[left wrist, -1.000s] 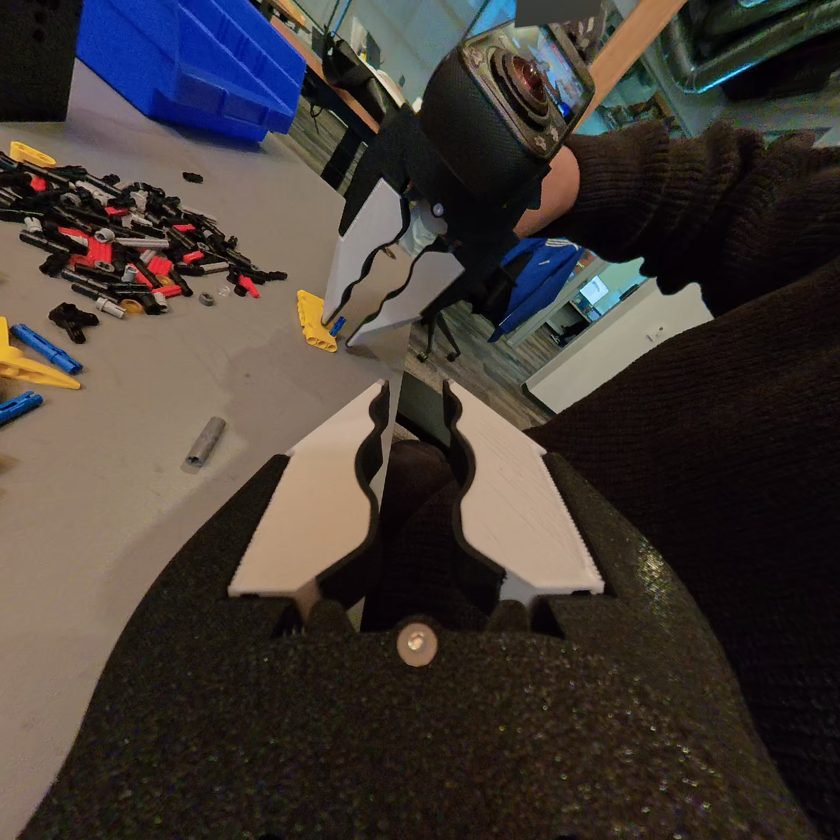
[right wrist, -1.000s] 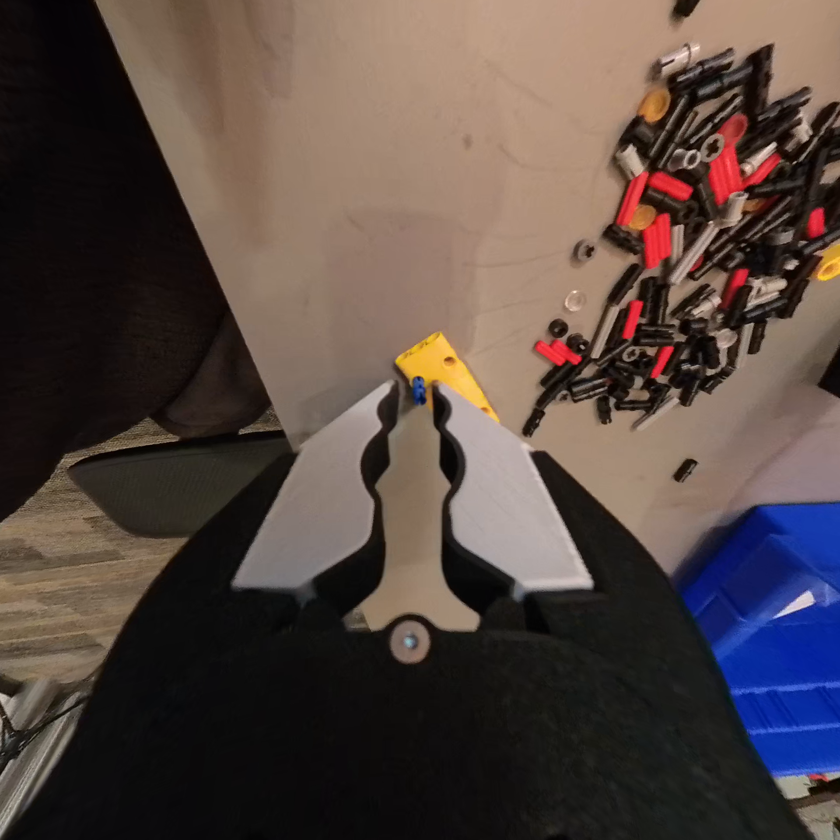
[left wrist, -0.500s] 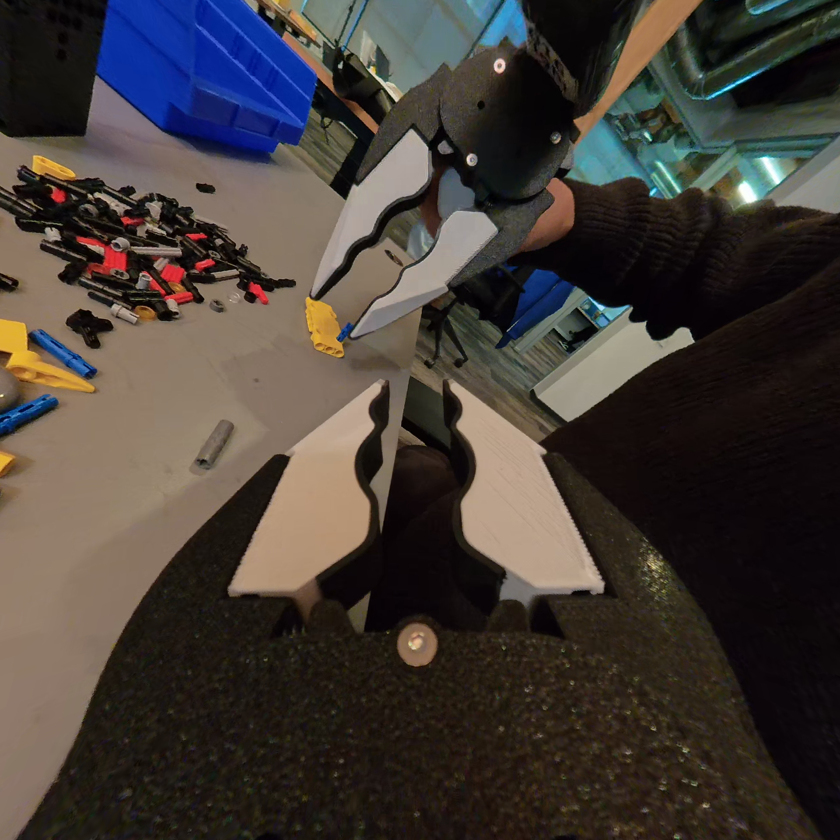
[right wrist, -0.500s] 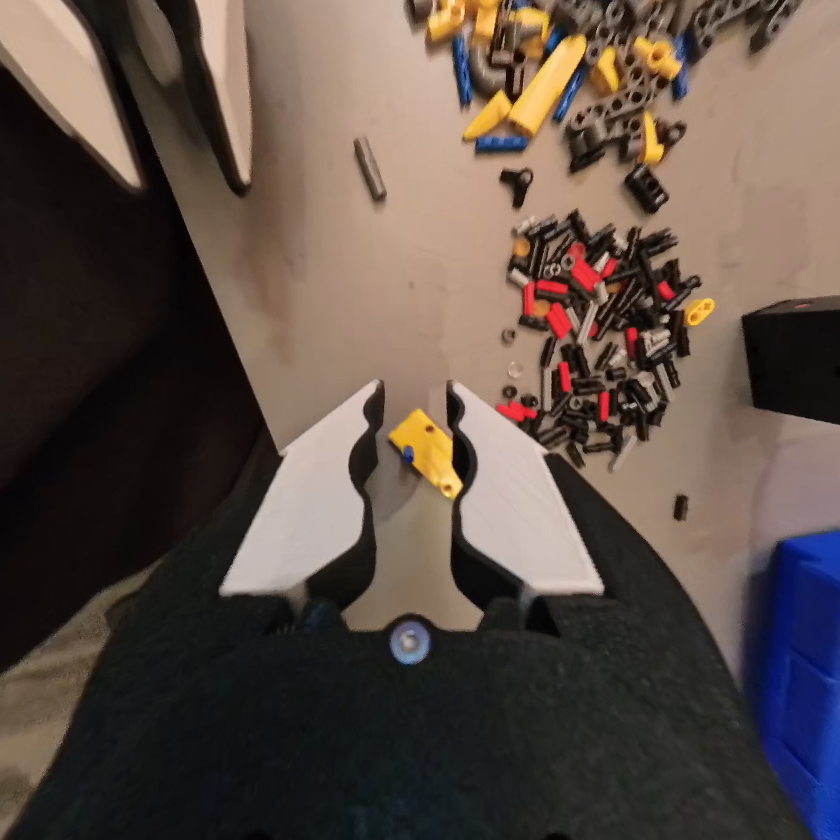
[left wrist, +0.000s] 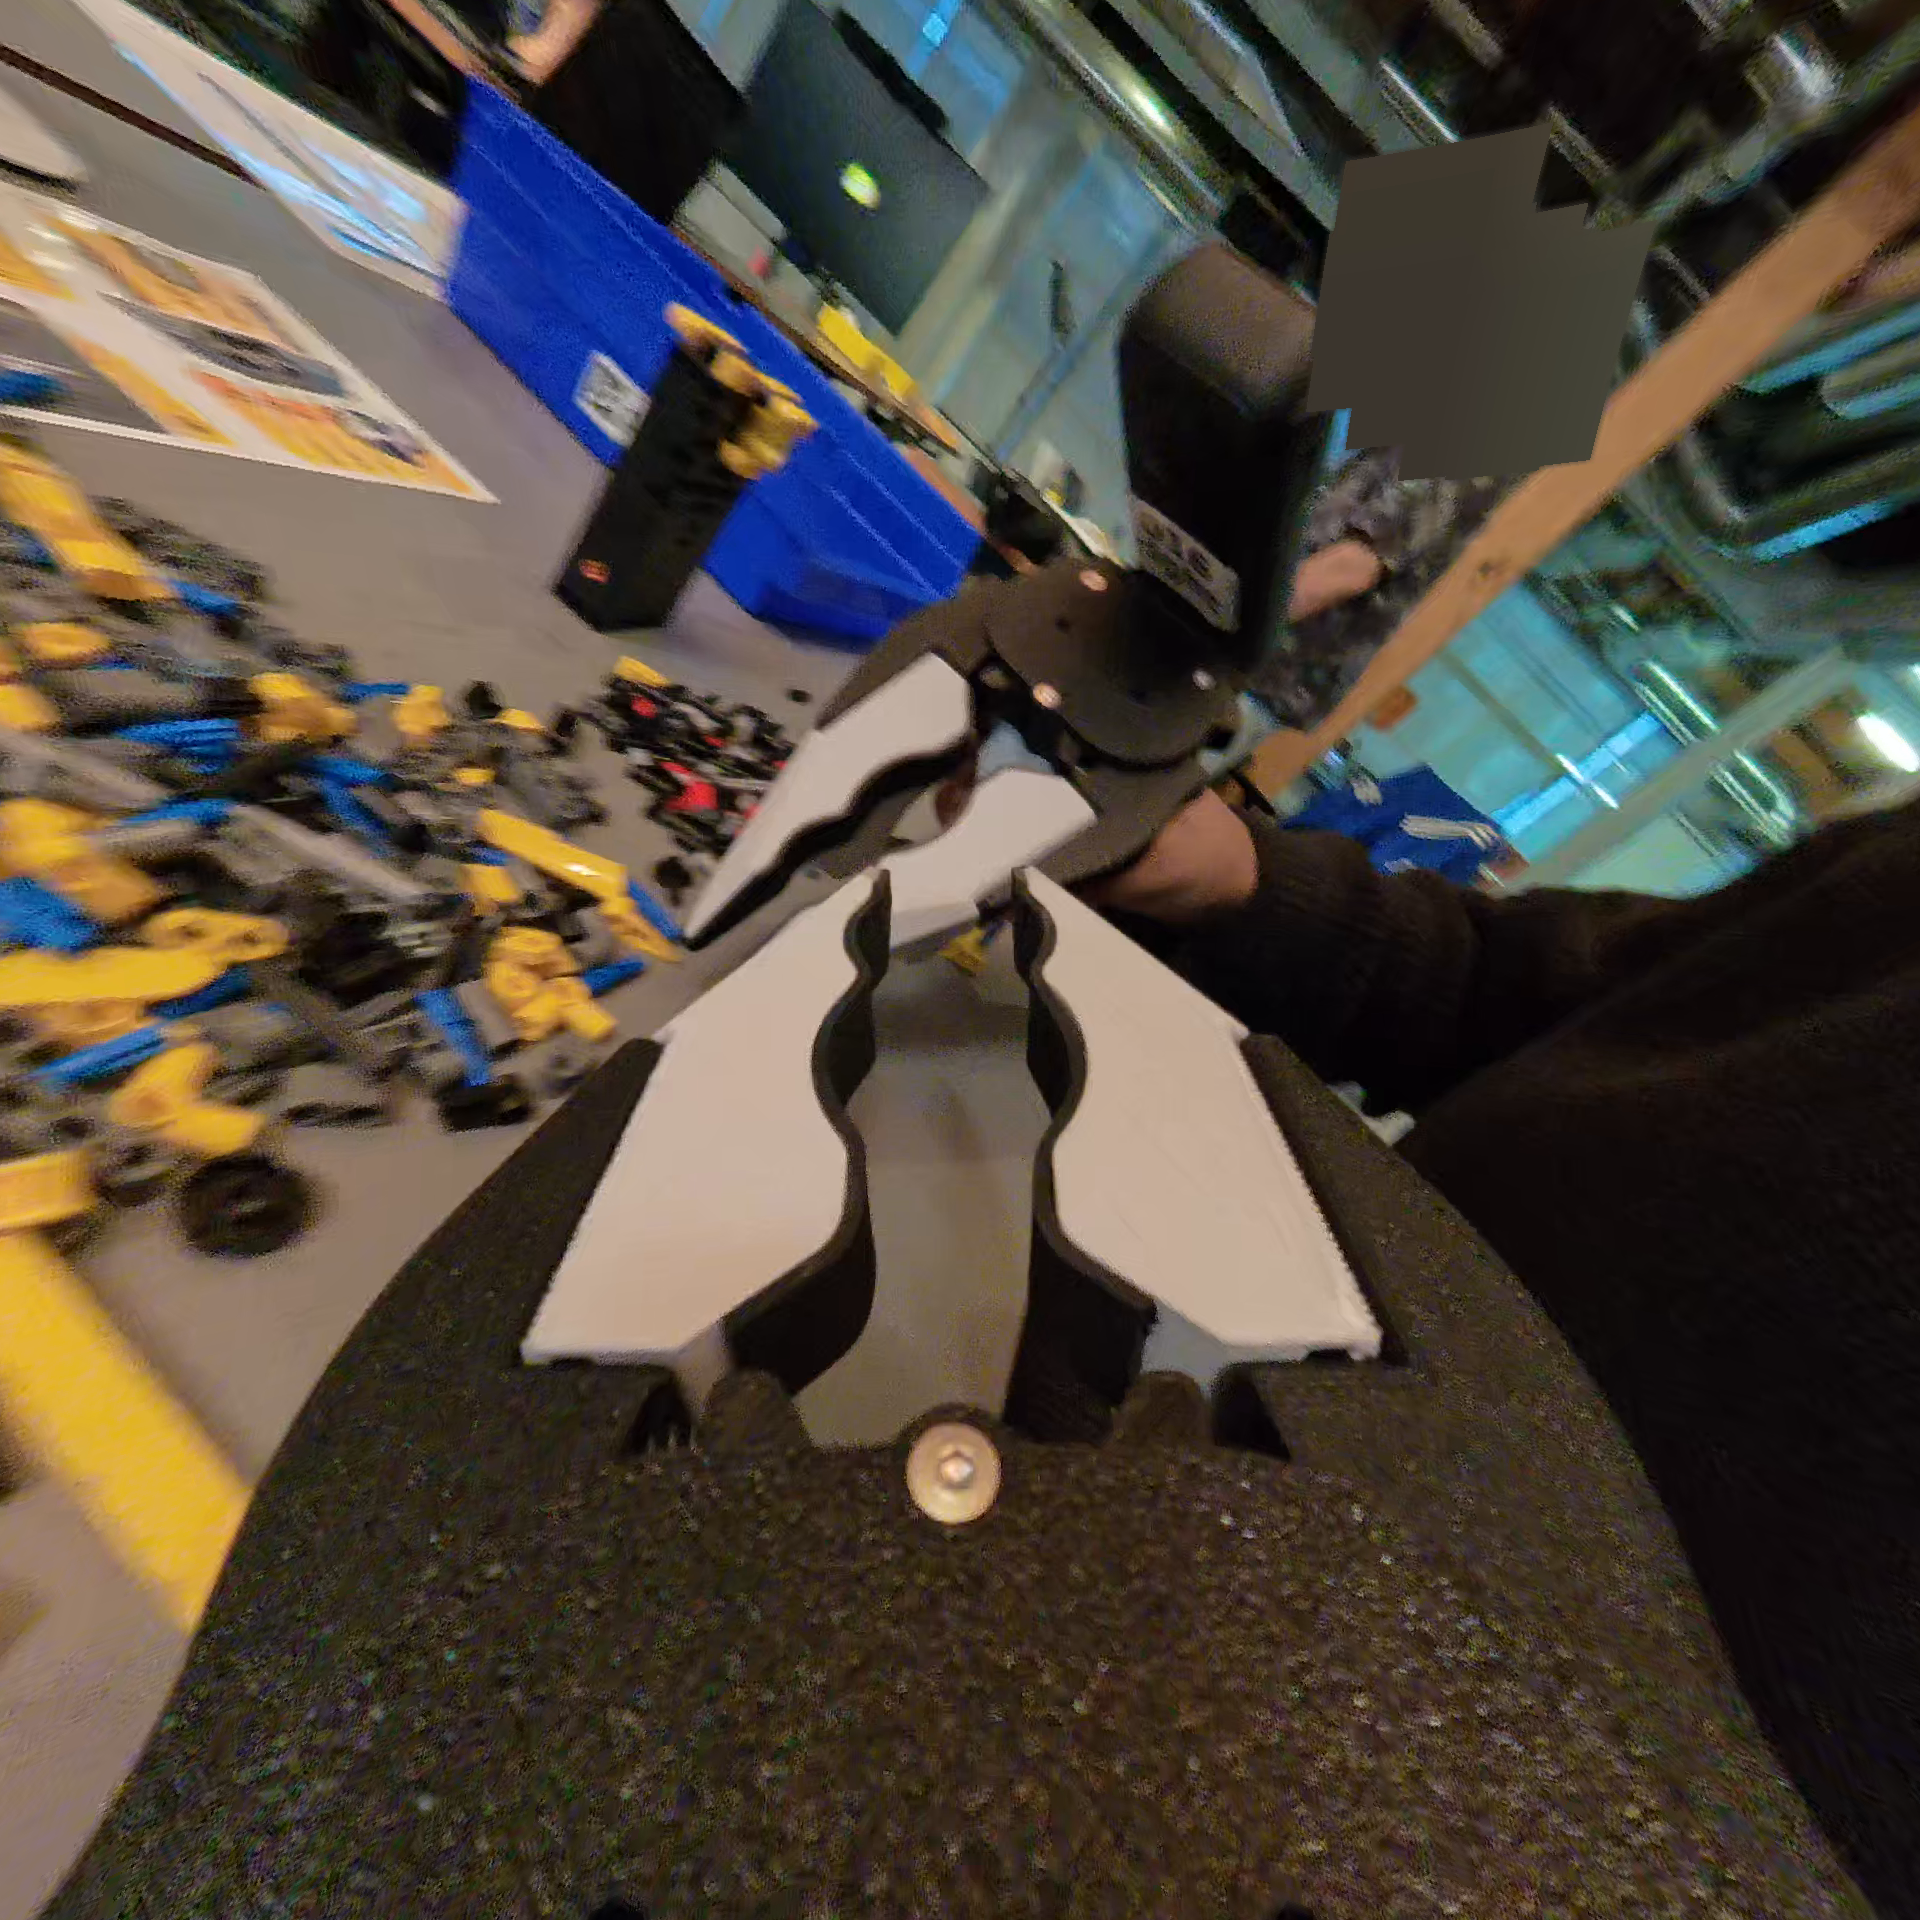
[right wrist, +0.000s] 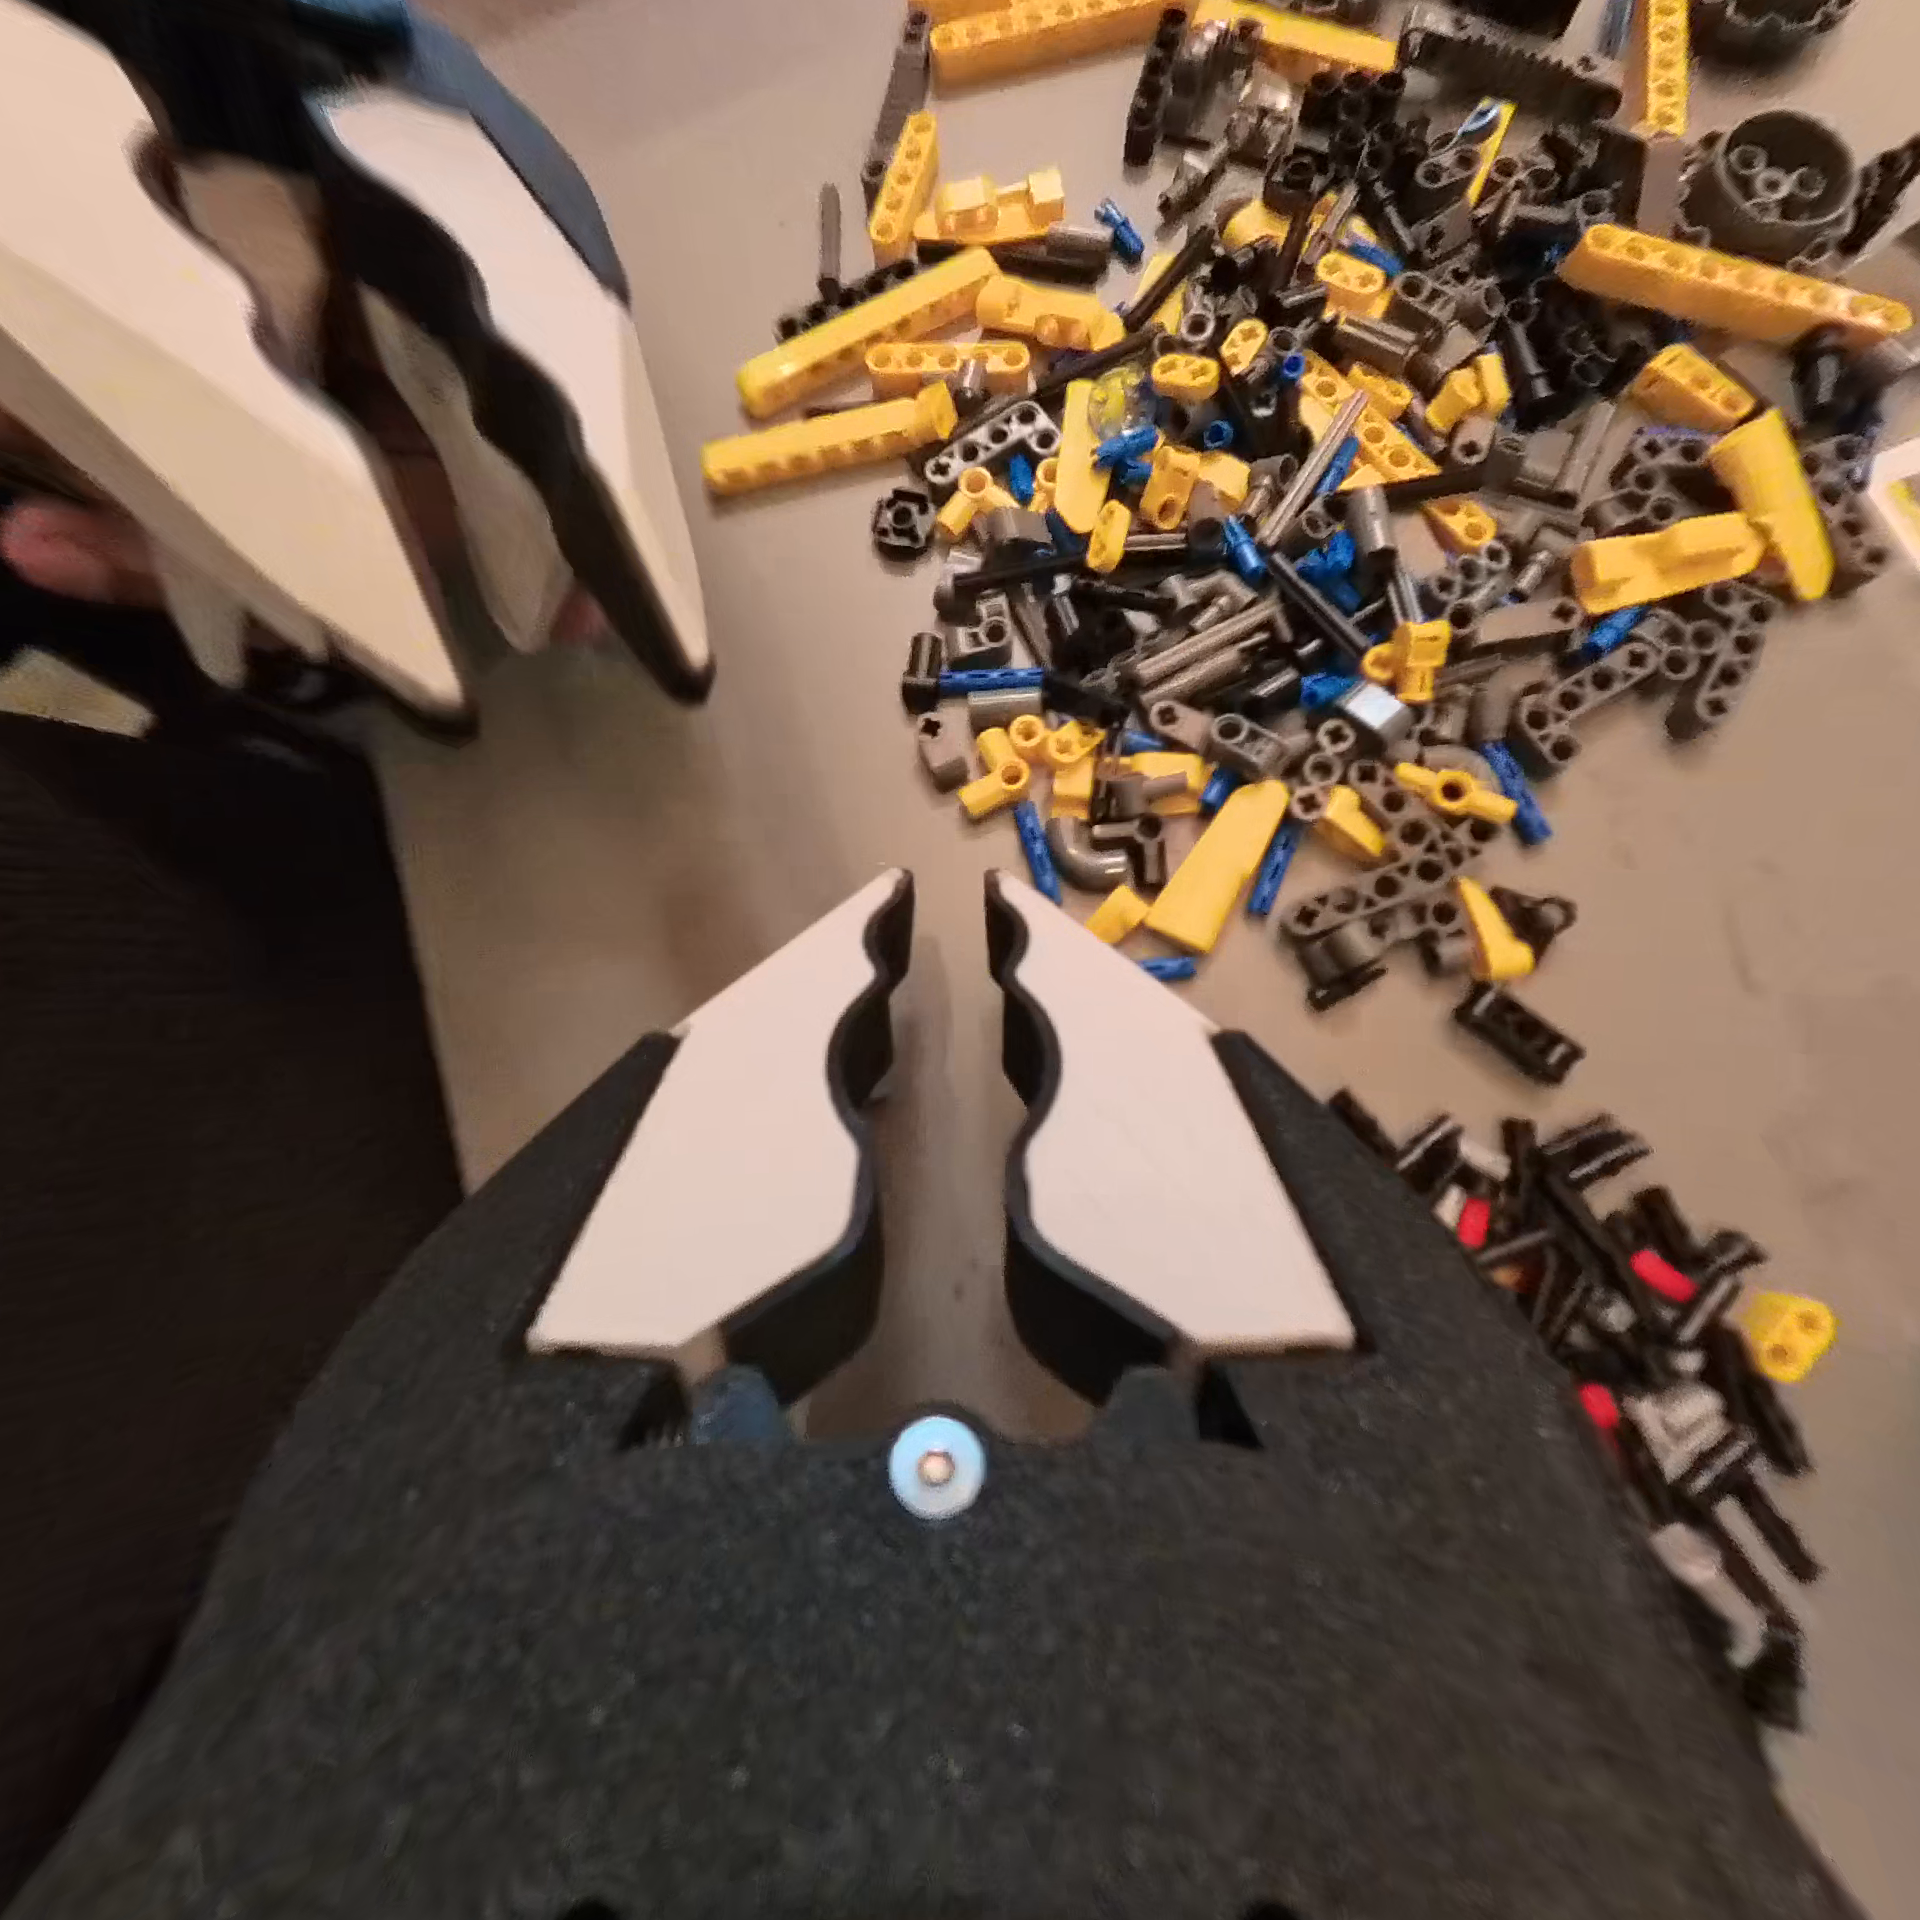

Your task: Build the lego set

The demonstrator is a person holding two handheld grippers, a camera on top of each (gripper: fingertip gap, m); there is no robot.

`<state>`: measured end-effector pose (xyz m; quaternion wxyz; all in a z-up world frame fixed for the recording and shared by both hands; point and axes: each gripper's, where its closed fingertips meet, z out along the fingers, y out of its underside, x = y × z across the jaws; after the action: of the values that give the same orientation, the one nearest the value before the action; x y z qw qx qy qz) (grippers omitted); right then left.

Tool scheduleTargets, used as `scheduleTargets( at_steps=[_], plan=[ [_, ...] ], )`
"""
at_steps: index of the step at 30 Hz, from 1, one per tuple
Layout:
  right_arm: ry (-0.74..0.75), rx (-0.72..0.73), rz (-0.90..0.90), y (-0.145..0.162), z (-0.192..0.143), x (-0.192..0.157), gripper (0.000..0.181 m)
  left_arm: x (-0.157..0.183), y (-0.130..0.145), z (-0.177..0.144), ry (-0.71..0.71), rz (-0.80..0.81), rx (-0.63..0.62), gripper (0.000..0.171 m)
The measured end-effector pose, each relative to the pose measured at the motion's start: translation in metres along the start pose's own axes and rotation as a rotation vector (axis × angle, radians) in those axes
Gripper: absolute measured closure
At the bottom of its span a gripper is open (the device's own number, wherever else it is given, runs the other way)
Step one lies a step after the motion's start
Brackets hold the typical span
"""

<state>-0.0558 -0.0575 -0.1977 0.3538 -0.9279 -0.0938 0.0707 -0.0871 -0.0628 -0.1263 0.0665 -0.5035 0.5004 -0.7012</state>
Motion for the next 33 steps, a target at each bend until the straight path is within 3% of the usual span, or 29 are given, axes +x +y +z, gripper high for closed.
scheduleTargets(
  at_steps=[6, 18, 23, 28, 31, 33],
  plan=[
    [0.081, -0.125, -0.092, 0.007, 0.017, 0.013, 0.168, -0.026, -0.025, -0.019, -0.059, -0.101, 0.165, 0.149],
    [0.062, -0.119, -0.109, 0.003, 0.018, 0.011, 0.177, -0.027, -0.026, -0.02, -0.057, -0.111, 0.176, 0.149],
    [0.002, 0.155, 0.04, -0.029, -0.016, 0.002, 0.176, -0.023, -0.027, -0.022, -0.038, -0.092, 0.188, 0.148],
    [-0.258, 0.573, 0.372, -0.072, -0.055, -0.022, 0.177, -0.011, -0.033, -0.026, -0.03, -0.004, 0.247, 0.148],
    [-0.432, 0.72, 0.458, -0.08, -0.07, -0.039, 0.177, 0.0, -0.03, -0.022, 0.041, -0.042, 0.238, 0.148],
    [-0.404, 0.736, 0.421, -0.076, -0.069, -0.043, 0.177, 0.013, -0.027, -0.019, 0.134, -0.094, 0.223, 0.148]
  ],
)
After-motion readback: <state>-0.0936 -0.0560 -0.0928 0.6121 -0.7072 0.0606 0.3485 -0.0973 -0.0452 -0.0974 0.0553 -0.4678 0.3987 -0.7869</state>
